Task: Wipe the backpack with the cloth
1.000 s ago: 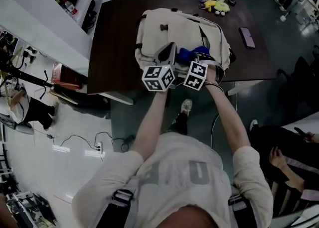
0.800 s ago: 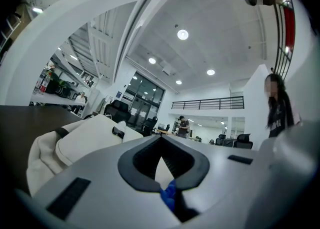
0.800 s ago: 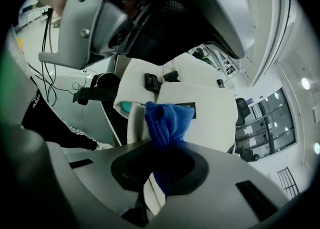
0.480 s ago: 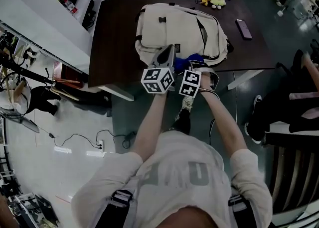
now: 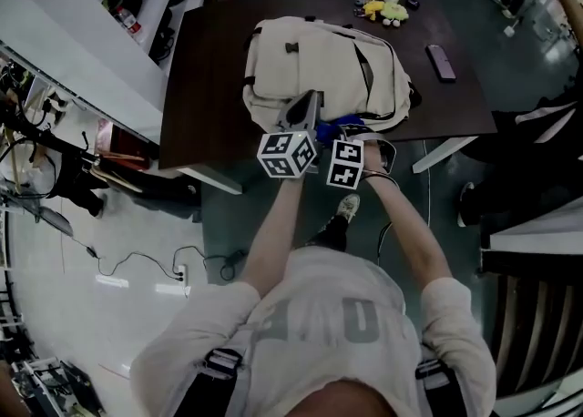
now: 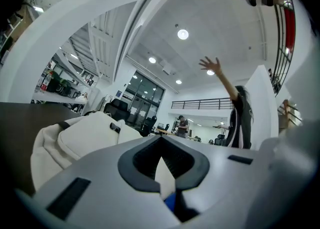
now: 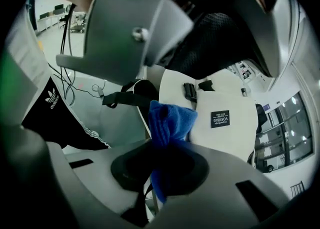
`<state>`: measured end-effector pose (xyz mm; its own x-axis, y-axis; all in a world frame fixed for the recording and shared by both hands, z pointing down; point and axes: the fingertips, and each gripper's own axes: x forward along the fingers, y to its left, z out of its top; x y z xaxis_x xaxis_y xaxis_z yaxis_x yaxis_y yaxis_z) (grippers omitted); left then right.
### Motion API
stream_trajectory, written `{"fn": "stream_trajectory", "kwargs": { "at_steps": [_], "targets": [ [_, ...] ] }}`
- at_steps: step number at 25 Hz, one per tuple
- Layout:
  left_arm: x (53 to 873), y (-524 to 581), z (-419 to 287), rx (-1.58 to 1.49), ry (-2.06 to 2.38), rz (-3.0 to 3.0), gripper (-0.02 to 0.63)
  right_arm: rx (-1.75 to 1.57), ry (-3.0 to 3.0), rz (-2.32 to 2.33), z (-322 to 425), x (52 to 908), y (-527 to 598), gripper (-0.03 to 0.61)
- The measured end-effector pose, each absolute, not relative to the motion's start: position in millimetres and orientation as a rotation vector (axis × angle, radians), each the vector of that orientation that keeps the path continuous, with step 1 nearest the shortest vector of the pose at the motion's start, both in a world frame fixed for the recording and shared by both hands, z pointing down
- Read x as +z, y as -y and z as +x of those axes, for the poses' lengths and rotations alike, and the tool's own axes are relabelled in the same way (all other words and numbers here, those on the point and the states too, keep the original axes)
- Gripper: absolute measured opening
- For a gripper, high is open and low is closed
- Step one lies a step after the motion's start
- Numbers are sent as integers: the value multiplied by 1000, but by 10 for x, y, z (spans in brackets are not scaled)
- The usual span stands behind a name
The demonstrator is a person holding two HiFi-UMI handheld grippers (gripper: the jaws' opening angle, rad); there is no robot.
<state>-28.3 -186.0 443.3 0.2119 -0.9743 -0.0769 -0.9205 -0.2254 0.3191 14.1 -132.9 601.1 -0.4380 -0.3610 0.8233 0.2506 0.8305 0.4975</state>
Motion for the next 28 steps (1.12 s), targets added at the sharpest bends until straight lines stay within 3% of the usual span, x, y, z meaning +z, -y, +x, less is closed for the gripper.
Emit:
{"fn": "stream_trajectory", "kwargs": {
  "at_steps": [6, 15, 21, 28],
  "targets": [
    [4374, 2260, -199, -397, 1815, 2294, 2, -703, 2017, 52, 164, 5656, 1624, 41],
    [4497, 2975, -300, -374, 1860, 2228, 2, -818, 2001, 429, 341, 4487, 3622, 41],
    [4549, 3310, -469, -323, 1903, 2204, 2, -790, 1921, 495, 409, 4522, 4549, 41],
    [4601, 3377, -522, -307, 1933, 2186, 2, -738, 1909, 429, 113, 4985, 4845, 41]
  ]
}}
